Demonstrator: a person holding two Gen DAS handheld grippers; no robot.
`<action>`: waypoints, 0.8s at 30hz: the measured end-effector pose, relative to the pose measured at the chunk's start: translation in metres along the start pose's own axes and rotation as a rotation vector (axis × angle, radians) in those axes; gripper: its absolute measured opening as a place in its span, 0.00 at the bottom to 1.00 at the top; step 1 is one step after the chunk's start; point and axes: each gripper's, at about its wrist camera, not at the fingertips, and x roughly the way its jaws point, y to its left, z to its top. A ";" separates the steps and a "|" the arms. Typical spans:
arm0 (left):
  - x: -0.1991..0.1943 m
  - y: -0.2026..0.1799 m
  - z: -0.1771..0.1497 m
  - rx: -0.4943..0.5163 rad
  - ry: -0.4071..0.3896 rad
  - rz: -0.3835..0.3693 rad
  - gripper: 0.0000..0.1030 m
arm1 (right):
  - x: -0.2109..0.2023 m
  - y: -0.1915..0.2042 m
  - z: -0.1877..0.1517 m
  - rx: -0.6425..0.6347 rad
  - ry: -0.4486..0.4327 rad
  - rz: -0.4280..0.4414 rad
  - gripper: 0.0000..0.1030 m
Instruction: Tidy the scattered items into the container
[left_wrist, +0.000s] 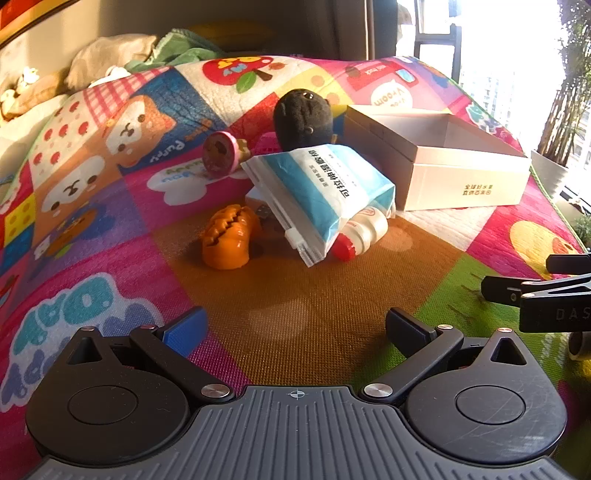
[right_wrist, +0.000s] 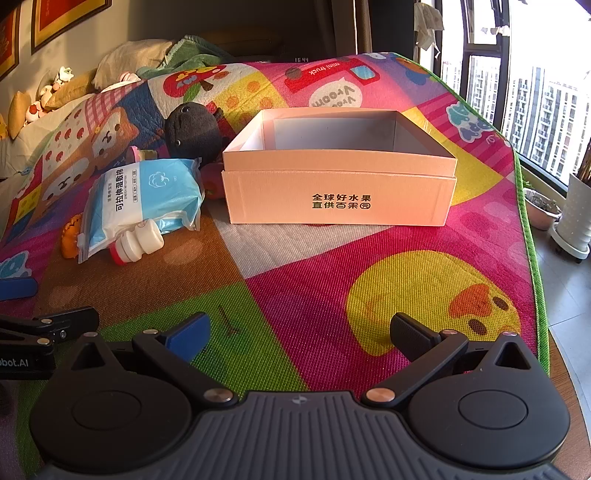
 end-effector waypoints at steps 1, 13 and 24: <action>0.000 -0.001 0.000 0.000 0.001 0.001 1.00 | 0.000 0.000 0.000 -0.002 0.001 -0.002 1.00; 0.001 -0.004 -0.002 0.008 0.001 0.002 1.00 | 0.000 0.001 0.000 -0.005 0.004 -0.008 1.00; 0.000 -0.002 -0.002 -0.001 -0.002 -0.005 1.00 | -0.001 0.002 0.001 -0.014 0.013 -0.016 1.00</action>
